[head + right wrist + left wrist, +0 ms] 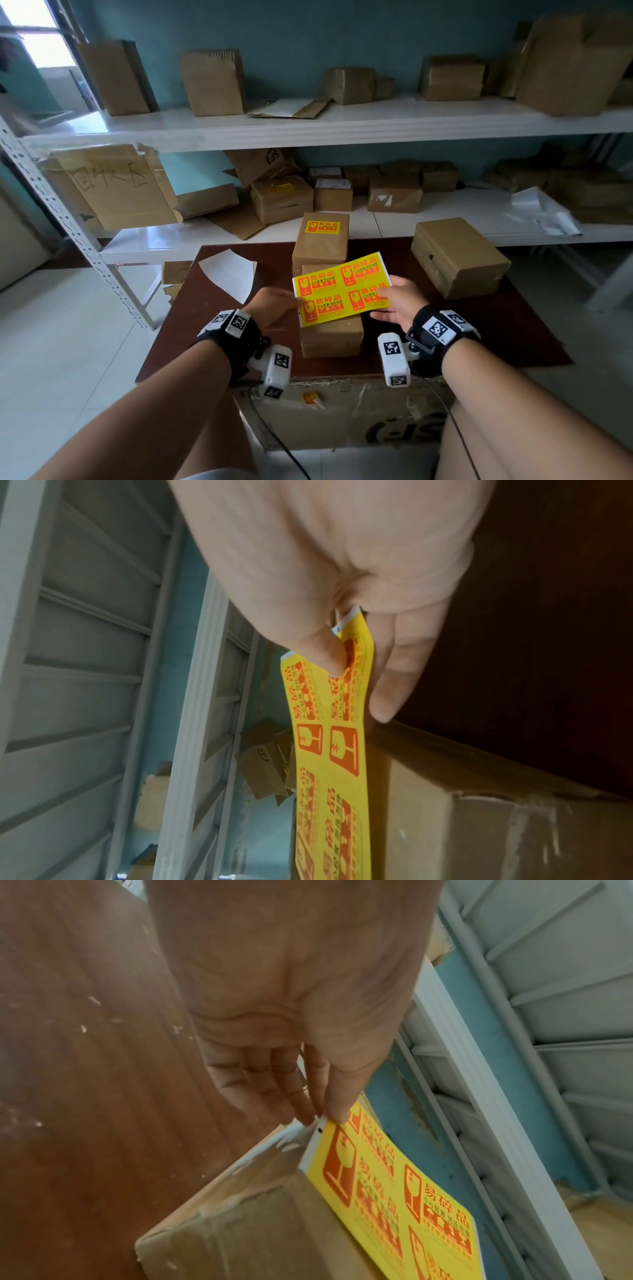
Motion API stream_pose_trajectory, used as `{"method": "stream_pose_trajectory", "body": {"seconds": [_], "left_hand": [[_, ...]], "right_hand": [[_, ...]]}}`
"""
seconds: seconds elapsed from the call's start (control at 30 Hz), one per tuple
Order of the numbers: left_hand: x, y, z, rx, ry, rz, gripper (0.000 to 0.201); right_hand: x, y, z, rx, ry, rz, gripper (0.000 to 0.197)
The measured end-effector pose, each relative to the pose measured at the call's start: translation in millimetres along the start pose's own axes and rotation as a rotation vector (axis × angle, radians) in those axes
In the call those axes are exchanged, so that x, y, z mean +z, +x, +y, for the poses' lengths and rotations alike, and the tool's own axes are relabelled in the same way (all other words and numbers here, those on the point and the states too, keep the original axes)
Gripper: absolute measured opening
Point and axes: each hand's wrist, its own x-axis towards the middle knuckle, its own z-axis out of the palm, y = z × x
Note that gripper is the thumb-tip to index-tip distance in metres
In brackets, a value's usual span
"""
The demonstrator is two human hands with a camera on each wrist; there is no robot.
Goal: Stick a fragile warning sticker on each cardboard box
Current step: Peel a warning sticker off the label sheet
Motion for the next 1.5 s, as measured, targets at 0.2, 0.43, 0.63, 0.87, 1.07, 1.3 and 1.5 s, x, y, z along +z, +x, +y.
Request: {"method": "stream_pose_trajectory", "body": {"seconds": [0.2, 0.43, 0.63, 0.87, 1.07, 1.3, 1.5], "left_hand": [[-2, -3, 15, 0.087, -0.202, 0.033, 0.01], [-1, -2, 25, 0.124, -0.2, 0.09, 0.01], [0, -2, 29, 0.153, -0.257, 0.025, 0.009], [7, 1, 32, 0.16, -0.34, 0.035, 0.004], [8, 2, 34, 0.117, -0.459, -0.005, 0.005], [10, -5, 41, 0.137, -0.499, -0.082, 0.017], [17, -5, 43, 0.185, -0.483, -0.142, 0.021]], "right_hand": [[-4, -1, 0, -0.023, 0.135, -0.036, 0.022], [-1, -1, -2, -0.047, 0.176, -0.04, 0.021], [-2, 6, -4, -0.056, 0.083, 0.005, 0.022], [10, 23, -29, -0.302, -0.37, 0.304, 0.035], [30, 22, -49, -0.456, -0.721, 0.51, 0.067], [49, 13, -50, -0.609, -0.711, 0.167, 0.017], [68, 13, -51, -0.573, -0.717, -0.047, 0.014]]}}
